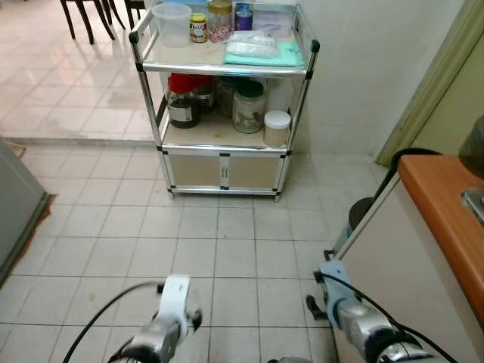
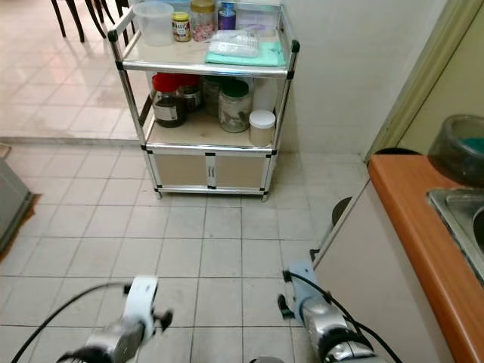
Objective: Kitchen organization
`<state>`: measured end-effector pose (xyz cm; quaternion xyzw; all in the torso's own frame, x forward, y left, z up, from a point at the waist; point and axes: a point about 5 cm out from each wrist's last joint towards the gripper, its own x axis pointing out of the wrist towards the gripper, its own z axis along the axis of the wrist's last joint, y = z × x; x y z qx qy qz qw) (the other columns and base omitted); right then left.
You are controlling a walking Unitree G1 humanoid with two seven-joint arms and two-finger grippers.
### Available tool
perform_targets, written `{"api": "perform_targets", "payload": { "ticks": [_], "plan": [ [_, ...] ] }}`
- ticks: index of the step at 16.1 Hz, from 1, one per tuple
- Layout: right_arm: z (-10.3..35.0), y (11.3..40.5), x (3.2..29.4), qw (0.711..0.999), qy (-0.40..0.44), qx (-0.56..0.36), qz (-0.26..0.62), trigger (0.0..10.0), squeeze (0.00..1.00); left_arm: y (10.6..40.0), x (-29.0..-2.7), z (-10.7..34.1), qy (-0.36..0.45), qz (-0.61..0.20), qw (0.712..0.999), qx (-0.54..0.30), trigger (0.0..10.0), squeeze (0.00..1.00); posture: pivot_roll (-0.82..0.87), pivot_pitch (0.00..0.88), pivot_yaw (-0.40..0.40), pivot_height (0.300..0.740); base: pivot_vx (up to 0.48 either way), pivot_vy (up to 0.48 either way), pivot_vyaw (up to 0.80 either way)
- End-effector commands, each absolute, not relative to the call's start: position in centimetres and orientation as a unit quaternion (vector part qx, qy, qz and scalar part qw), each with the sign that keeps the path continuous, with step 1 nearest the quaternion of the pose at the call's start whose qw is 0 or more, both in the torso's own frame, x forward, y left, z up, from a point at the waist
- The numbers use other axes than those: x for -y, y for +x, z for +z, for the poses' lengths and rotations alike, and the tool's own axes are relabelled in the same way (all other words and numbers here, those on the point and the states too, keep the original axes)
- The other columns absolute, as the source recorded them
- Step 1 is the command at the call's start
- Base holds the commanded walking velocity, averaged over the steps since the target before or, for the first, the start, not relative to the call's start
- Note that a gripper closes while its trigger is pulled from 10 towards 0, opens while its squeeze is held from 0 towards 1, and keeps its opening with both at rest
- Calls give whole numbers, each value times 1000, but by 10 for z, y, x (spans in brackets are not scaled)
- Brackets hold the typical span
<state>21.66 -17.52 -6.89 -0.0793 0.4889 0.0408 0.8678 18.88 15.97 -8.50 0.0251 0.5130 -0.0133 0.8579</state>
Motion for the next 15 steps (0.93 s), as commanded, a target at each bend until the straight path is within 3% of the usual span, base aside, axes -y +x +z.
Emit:
{"api": "perform_targets", "payload": {
  "ticks": [1, 4, 5, 6, 7, 8, 11, 15],
  "plan": [
    [-69, 218, 172, 874, -72, -479, 43, 10000, 0, 195, -162, -82, 41, -1, 871, -490, 10000, 0, -141, 0, -6, 740, 0, 0, 0],
    [-52, 242, 167, 903, -63, -420, 65, 10000, 0, 224, -170, -62, 35, 30, 911, -409, 10000, 0, -144, 0, -13, 740, 0, 0, 0],
    [-46, 250, 166, 912, -64, -399, 71, 10000, 75, 231, -175, -56, 36, 40, 920, -387, 10000, 0, -148, 0, -12, 740, 0, 0, 0],
    [-25, 273, 163, 938, -47, -333, 86, 10000, 314, 249, -182, -38, 57, 37, 946, -318, 10000, 0, -148, 0, -12, 740, 0, 0, 0],
    [-8, 286, 161, 954, -34, -282, 97, 10000, 624, 259, -182, -25, 62, 26, 961, -268, 10000, 0, -149, 0, -14, 740, 0, 0, 0],
    [3, 293, 160, 962, -36, -247, 108, 10000, 1000, 263, -182, -16, 58, 23, 969, -239, 10000, 0, -150, 0, -14, 740, 0, 0, 0],
    [40, 303, 158, 982, -30, -136, 128, 10000, 1000, 270, -175, 17, 46, 18, 989, -136, 10000, 0, -162, 0, -22, 740, 0, 0, 0],
    [102, 275, 164, 993, -6, -22, 120, 10000, 1000, 258, -150, 85, 39, 6, 999, -15, 10000, 0, -216, 0, -19, 740, 0, 0, -181]
  ]
}}
